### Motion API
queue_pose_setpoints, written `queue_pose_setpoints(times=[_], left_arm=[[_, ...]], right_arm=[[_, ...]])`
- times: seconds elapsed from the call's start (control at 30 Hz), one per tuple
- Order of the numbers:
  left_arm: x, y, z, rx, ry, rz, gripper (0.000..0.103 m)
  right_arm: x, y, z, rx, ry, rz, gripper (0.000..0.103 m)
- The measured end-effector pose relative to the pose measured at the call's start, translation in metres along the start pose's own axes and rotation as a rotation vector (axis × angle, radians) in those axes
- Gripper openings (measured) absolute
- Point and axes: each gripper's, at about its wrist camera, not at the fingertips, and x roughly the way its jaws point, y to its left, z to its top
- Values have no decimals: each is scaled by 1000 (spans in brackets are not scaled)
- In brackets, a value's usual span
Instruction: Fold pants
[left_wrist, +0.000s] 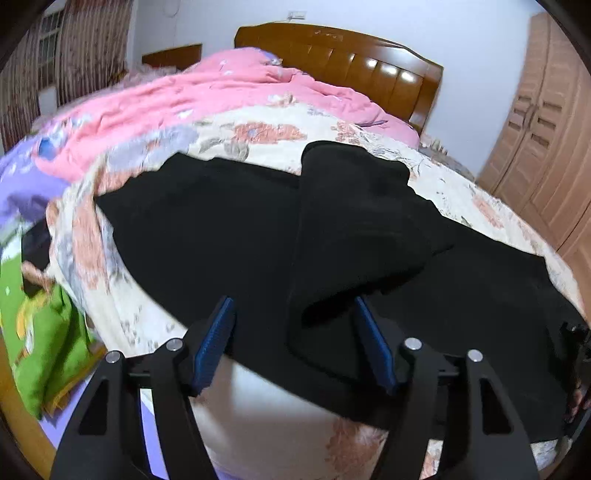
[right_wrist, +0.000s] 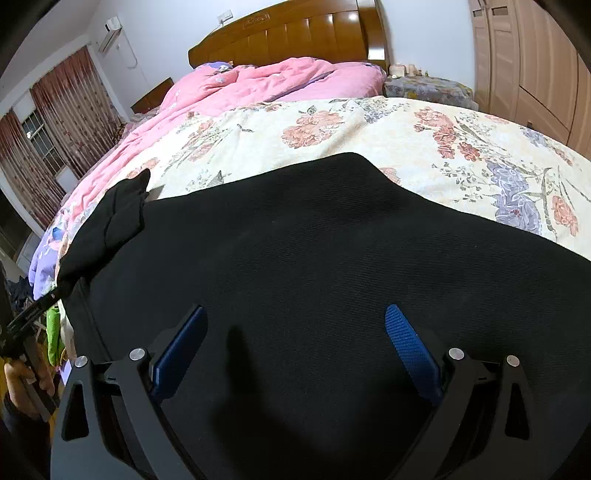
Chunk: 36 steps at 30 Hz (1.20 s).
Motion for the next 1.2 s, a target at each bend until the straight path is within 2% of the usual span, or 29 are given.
queue_pose_setpoints(times=[0.03,0.07,0.17,0.23,0.33,0.43,0.5,0.57,0.6,0.63,0.67,0.7,0.73,0.77,0.83,0.9,0.97,1.07,1.1,1.17,1.2], left_arm=[[4,-3,2,17,6,-10,25],[10,-5,2,27,30,-9,8],[10,-1,3,14,14,-20,7],[-5,-1,6,13,-29,-24,7],[-29,-7,10,62,-64,7,7],[-31,-4,6,59,-33,38,7],[-14,1,-2,47,34,48,7],[3,4,-11,36,61,54,11],[3,3,-13,54,32,67,13],[1,-2,-12,89,19,91,26],[-1,-3,-11,100,18,108,60],[-6,-4,-10,102,8,119,78],[-14,-5,-8,105,-25,141,92],[-28,-10,-6,136,-91,196,91],[-42,-26,-1,228,-150,251,91],[-47,-52,5,357,-182,213,91],[-40,-79,8,470,-179,174,91],[-7,-118,10,650,-118,143,91],[8,-128,10,707,-98,167,89],[35,-132,12,759,-20,176,79],[47,-130,14,762,18,165,77]], right_arm=[[0,0,0,-3,1,-2,95],[0,0,0,-3,0,-2,95],[0,-1,-1,5,-4,8,95],[-1,-1,-1,9,-6,12,95],[-1,-1,-1,6,-5,9,95],[-1,-1,0,6,-5,11,95],[-1,-1,-1,8,-7,15,95],[-1,-2,-1,12,-9,20,95],[-1,-2,-1,12,-9,21,95],[-1,-3,-1,14,-10,24,95],[-1,-3,-1,15,-10,25,95],[-1,-3,-1,15,-10,26,95],[-1,-3,-1,14,-10,25,95],[-1,-3,-1,14,-10,24,95],[-1,-3,-1,12,-10,21,95],[-1,-2,-1,7,-9,16,96],[-1,-1,-1,2,-8,10,96],[-1,-1,-2,6,-10,15,96],[-1,-1,-2,10,-11,19,96],[-2,-2,-2,15,-15,24,95],[-2,-3,-2,19,-17,28,95]])
